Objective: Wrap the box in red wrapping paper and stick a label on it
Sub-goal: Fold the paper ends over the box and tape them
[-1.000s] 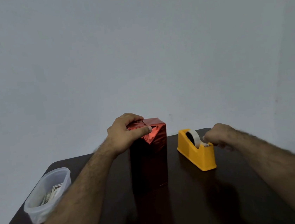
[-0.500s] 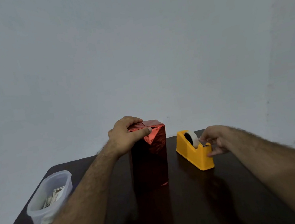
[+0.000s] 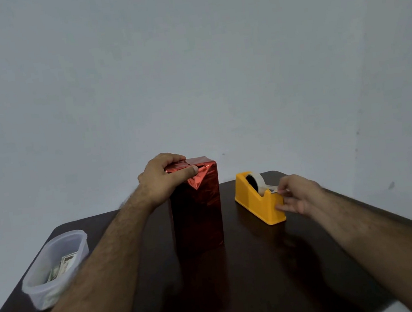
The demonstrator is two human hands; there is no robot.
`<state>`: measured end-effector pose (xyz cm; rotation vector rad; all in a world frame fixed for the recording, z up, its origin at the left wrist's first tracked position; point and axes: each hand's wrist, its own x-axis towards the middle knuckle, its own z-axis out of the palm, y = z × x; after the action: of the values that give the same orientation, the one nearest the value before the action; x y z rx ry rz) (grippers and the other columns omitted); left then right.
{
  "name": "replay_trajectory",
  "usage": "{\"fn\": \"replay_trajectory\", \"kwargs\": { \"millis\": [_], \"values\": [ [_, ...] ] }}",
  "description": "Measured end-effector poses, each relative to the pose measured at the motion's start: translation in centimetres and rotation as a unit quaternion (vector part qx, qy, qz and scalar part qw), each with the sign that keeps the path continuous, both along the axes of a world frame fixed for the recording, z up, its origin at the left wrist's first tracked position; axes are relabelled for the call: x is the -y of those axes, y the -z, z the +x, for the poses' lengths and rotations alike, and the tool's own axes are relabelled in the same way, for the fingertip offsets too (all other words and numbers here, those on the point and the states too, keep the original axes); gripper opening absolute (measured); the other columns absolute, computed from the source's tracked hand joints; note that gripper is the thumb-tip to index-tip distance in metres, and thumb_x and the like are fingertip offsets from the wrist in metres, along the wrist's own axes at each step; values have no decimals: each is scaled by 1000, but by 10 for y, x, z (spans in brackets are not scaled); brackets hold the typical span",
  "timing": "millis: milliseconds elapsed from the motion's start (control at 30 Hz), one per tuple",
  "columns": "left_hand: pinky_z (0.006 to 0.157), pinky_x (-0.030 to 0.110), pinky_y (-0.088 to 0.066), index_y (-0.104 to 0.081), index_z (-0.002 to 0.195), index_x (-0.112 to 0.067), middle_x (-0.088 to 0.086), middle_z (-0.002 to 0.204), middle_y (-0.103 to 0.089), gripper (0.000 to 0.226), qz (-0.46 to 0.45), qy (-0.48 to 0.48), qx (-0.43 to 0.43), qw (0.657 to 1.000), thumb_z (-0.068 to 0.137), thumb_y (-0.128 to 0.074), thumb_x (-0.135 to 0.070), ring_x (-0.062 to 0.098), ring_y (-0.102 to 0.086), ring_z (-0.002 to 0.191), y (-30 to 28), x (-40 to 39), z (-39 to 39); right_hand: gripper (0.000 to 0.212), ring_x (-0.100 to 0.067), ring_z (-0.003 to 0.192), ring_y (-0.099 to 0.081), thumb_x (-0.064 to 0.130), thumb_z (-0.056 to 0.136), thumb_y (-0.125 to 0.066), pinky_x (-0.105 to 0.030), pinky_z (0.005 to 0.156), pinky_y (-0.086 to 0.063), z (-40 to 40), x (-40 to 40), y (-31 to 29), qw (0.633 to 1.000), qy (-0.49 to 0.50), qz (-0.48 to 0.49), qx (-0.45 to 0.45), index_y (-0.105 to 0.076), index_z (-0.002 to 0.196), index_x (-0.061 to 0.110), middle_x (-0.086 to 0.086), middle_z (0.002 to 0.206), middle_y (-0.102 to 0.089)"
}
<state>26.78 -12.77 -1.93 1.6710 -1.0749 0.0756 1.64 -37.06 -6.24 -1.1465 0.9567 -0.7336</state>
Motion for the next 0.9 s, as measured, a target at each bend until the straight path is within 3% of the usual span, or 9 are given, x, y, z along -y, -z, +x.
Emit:
{"fn": "replay_trajectory", "kwargs": {
  "millis": [100,267,367,500,567,667,733,833,900],
  "values": [
    [107,49,-55,-75,114,-48,-20,120,-69,77,0,2,0,1000,51,-81,-92,15,-67,117,0,0,1,49,-31,105,-69,-5,74,-65,-51,64,-63,-3,-3,10,1000,2,13,0,-64,121,10,-13,121,-64],
    [106,47,-56,-76,114,-47,-20,119,-71,79,-7,9,-6,1000,48,-82,-90,12,-69,115,1,0,2,49,-28,108,-66,-7,80,-69,-61,84,-60,-5,-14,23,999,25,34,17,-60,124,12,-10,121,-63],
    [105,47,-57,-77,114,-45,-19,119,-71,77,-10,11,-10,1000,50,-84,-88,13,-70,113,1,0,2,46,-29,114,-66,-6,82,-73,-57,77,-61,-5,-11,32,999,30,36,25,-59,122,10,-11,122,-63],
    [104,46,-58,-77,114,-44,-18,117,-72,66,-8,13,-16,1000,58,-87,-77,13,-71,111,1,1,2,51,-31,115,-65,-10,81,-73,-51,75,-62,-4,-9,35,998,34,28,-38,-60,128,7,-13,125,-62],
    [104,46,-58,-77,114,-43,-18,117,-72,66,-10,13,-20,1000,58,-87,-76,12,-71,111,2,1,1,45,-29,103,-65,-19,81,-66,-40,63,-60,-5,-6,40,995,52,15,-87,-64,121,2,-15,120,-59],
    [105,45,-58,-77,114,-44,-18,117,-72,66,-10,13,-18,1000,58,-87,-76,11,-70,112,2,2,0,36,-25,91,-64,-15,83,-69,-38,61,-59,-9,-6,43,994,57,2,-97,-64,116,0,-13,108,-60],
    [106,46,-57,-76,114,-44,-18,117,-71,66,-8,12,-15,1000,58,-87,-77,11,-69,113,1,3,0,33,-23,84,-62,0,83,-77,-37,60,-55,-8,-14,34,991,49,-63,-110,-67,114,3,-12,98,-62],
    [105,46,-57,-76,115,-44,-18,118,-71,68,-7,15,-15,1000,57,-86,-80,11,-69,113,1,3,1,5,-21,90,-65,12,87,-81,-38,71,-54,-6,-32,4,962,24,-256,-95,-76,89,10,-9,100,-73],
    [104,46,-58,-76,115,-44,-18,119,-71,72,-8,17,-16,1000,55,-86,-82,12,-70,113,2,3,0,9,-16,92,-68,14,92,-79,-36,76,-55,-7,-46,-20,938,-44,-339,-59,-80,84,12,-4,98,-76]
  ]
}}
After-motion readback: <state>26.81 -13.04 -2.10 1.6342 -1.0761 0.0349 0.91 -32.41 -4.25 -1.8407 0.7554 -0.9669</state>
